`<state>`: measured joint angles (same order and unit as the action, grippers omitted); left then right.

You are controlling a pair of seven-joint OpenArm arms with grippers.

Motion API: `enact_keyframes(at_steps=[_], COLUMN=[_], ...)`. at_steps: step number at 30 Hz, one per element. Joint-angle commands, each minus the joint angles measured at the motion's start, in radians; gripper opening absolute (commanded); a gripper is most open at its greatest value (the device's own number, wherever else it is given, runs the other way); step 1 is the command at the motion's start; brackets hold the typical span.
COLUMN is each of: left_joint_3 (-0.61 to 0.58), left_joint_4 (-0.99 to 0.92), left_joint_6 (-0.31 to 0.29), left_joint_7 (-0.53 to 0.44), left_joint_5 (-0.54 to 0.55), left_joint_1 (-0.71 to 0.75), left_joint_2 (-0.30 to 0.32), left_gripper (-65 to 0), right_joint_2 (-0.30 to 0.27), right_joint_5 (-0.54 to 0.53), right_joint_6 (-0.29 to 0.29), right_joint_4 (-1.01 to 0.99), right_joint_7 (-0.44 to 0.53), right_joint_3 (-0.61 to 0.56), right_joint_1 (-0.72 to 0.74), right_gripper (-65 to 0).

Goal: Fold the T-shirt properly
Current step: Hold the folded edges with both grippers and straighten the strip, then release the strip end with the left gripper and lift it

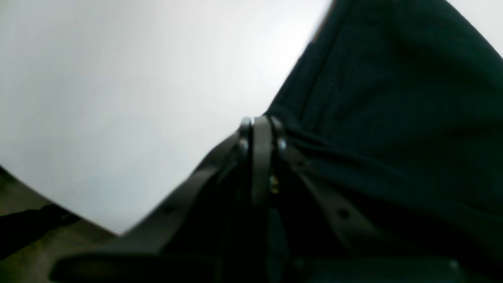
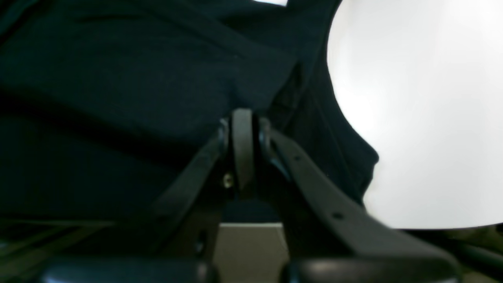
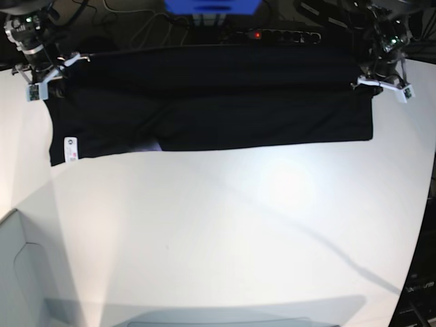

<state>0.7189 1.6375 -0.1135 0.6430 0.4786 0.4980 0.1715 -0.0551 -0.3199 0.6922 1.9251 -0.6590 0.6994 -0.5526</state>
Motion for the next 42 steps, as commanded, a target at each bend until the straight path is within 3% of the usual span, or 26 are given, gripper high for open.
enact_keyframes(at_steps=[1, 13, 19, 21, 23, 26, 29, 36, 42], left_joint_3=[0.006, 0.006, 0.005, 0.005, 0.005, 0.009, 0.012, 0.006, 0.011], left_joint_4=[0.011, 0.01, 0.011, 0.017, 0.02, 0.022, 0.022, 0.013, 0.059], left_joint_6=[0.001, 0.001, 0.001, 0.001, 0.002, 0.002, 0.002, 0.002, 0.001], left_joint_7=[-0.013, -0.004, -0.001, -0.001, -0.001, -0.001, -0.002, -0.004, -0.001], left_joint_5=[-0.001, -0.002, -0.002, -0.002, -0.002, 0.004, 0.006, 0.006, 0.007], left_joint_1=[0.006, 0.009, 0.011, 0.012, 0.02, 0.026, 0.026, 0.011, 0.009], left_joint_2=[0.013, 0.012, 0.012, 0.012, 0.012, 0.012, 0.012, 0.007, 0.0], left_gripper=[-64.8, -64.8, -62.6, -56.8, -47.8, -36.3, -30.8, -29.1, -29.1], right_joint_2=[-0.009, -0.015, -0.012, -0.009, 0.001, 0.028, 0.034, 0.06, 0.06], right_joint_5=[-0.012, -0.012, 0.066, 0.086, 0.069, 0.055, 0.055, 0.067, 0.176], right_joint_6=[0.006, 0.006, 0.006, 0.006, 0.006, 0.006, 0.006, 0.006, 0.006], right_joint_4=[0.006, -0.023, -0.02, -0.011, 0.009, 0.052, 0.067, -0.023, -0.143], right_joint_7=[0.02, 0.02, 0.02, 0.021, 0.021, 0.02, 0.02, 0.02, 0.028], right_joint_3=[0.009, 0.009, 0.01, 0.03, 0.072, 0.096, 0.045, -0.042, -0.06], right_joint_1=[-0.005, -0.008, -0.007, -0.005, 0.006, 0.029, 0.036, 0.108, 0.174], right_gripper=[-65.0, -64.2, -43.1, -36.7, -34.4, -34.4, -34.4, -34.4, -34.4])
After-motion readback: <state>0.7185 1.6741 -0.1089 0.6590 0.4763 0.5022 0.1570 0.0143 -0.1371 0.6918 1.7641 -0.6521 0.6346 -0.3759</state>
